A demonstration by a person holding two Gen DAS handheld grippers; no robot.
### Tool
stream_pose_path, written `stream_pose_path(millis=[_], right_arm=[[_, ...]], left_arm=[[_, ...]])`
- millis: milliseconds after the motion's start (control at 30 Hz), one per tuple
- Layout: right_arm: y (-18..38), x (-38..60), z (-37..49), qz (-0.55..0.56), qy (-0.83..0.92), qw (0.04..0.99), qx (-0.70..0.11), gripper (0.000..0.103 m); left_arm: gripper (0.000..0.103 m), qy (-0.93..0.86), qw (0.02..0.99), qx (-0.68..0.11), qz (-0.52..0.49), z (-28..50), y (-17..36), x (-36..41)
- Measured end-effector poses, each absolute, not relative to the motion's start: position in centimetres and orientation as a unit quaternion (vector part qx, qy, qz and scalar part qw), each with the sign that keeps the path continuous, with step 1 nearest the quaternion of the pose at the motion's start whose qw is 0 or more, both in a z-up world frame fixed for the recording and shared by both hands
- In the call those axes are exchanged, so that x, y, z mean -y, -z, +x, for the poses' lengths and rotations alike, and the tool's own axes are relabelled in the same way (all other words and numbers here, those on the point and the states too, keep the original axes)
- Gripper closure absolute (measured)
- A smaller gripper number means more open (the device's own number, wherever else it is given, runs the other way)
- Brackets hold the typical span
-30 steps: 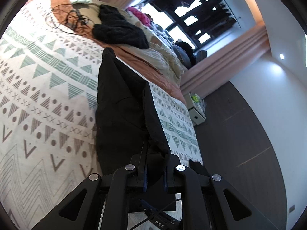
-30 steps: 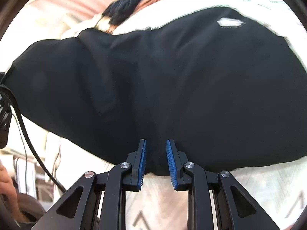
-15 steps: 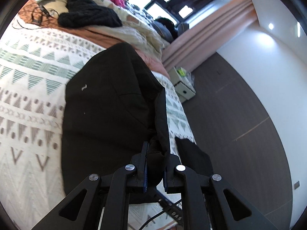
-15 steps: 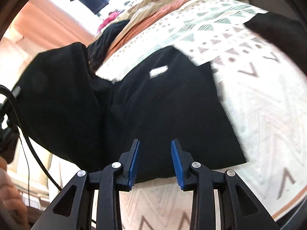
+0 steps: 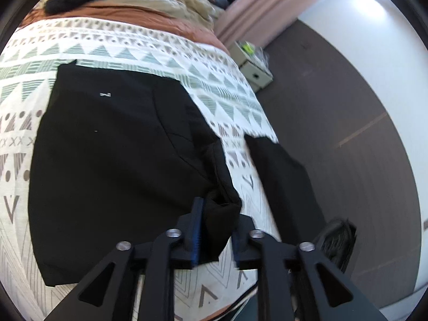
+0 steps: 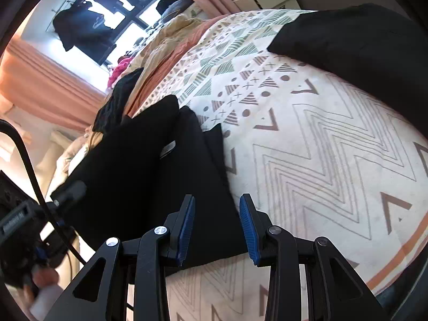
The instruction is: Fold large clothes
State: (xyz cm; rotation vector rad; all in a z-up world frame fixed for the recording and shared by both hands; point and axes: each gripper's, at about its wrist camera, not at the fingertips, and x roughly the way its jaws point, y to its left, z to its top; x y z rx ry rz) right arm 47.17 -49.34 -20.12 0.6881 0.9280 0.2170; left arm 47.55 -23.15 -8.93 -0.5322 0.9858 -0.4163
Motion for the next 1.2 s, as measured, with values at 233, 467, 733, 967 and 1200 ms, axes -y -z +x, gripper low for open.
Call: stream_pose_path(millis=[233,467,733,967,1200], right_arm=[[19.4,50.5,46.8,0.357,-0.112,0.835,-0.404,0.036],[19.0,47.9,47.9,0.339,-0.143,0.837,-0.405,0.033],[18.7,43.6,48.8,0.28,-0.149,0.851,-0.419,0.041],[20.0,43.8,47.3,0.258,-0.146,0.855,-0.424,0.095],[21.5,45.2,45.0,0.241,-0.126,0.854,-0.443,0.096]], left_arm=[[0.038,0.229,0.821,-0.442,-0.279,46.4,8.0,21.3],[0.038,0.148,0.83,-0.444,-0.302,45.2,9.3,15.1],[0.038,0.084,0.827,-0.46,-0.312,43.8,11.8,10.1],[0.038,0.064,0.822,-0.477,-0.305,42.9,14.0,8.1],[0.038,0.067,0.816,-0.497,-0.287,42.5,16.2,8.2]])
